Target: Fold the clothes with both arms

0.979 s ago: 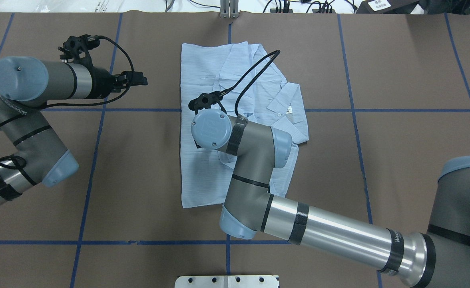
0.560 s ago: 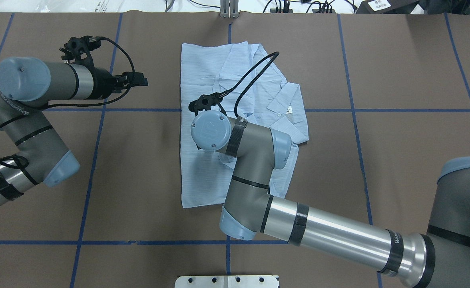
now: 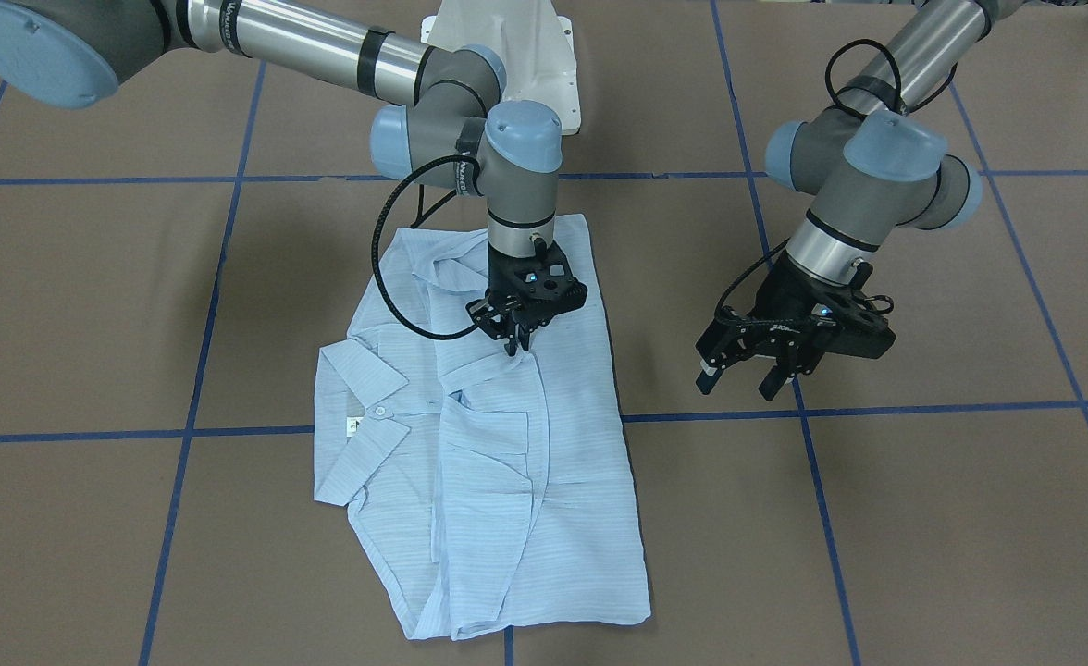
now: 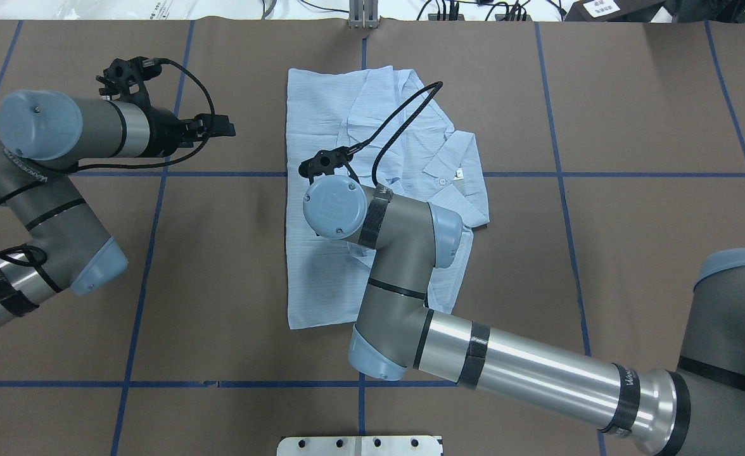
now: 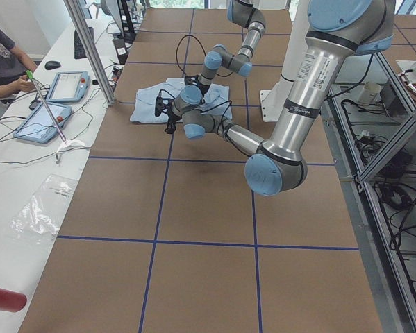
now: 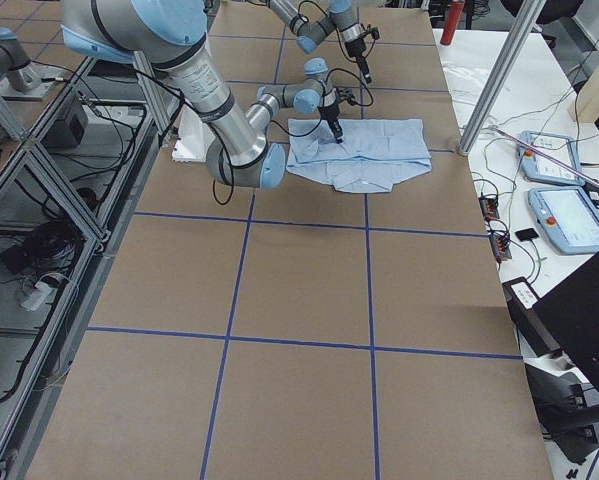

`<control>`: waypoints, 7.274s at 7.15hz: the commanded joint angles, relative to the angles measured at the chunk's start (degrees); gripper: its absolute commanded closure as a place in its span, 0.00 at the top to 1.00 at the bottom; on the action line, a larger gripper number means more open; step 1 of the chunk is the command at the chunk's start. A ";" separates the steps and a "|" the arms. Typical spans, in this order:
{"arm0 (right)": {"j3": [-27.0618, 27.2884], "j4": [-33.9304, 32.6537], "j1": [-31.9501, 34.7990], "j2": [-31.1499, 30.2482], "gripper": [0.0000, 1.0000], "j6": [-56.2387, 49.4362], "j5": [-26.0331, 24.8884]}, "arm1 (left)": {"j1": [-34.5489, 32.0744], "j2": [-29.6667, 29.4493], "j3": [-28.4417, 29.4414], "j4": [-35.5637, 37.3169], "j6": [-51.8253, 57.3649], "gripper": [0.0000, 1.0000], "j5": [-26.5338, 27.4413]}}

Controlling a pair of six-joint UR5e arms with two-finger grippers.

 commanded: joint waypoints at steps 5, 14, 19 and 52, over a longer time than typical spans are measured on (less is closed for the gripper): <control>1.92 -0.23 1.96 -1.85 0.00 2.27 0.05 | 0.09 -1.01 -0.08 0.44 -0.49 1.00 0.00; 23.20 -9.37 7.16 -23.21 0.07 2.53 2.25 | 0.79 -2.60 0.09 0.88 -0.84 1.00 0.53; 23.90 -5.09 8.64 -22.78 1.00 4.47 5.56 | 0.79 -2.86 -0.08 0.88 -0.84 1.00 0.18; 33.85 -4.80 -5.59 -25.41 1.00 50.15 7.35 | 26.10 -4.53 -14.15 26.28 -27.21 0.00 6.50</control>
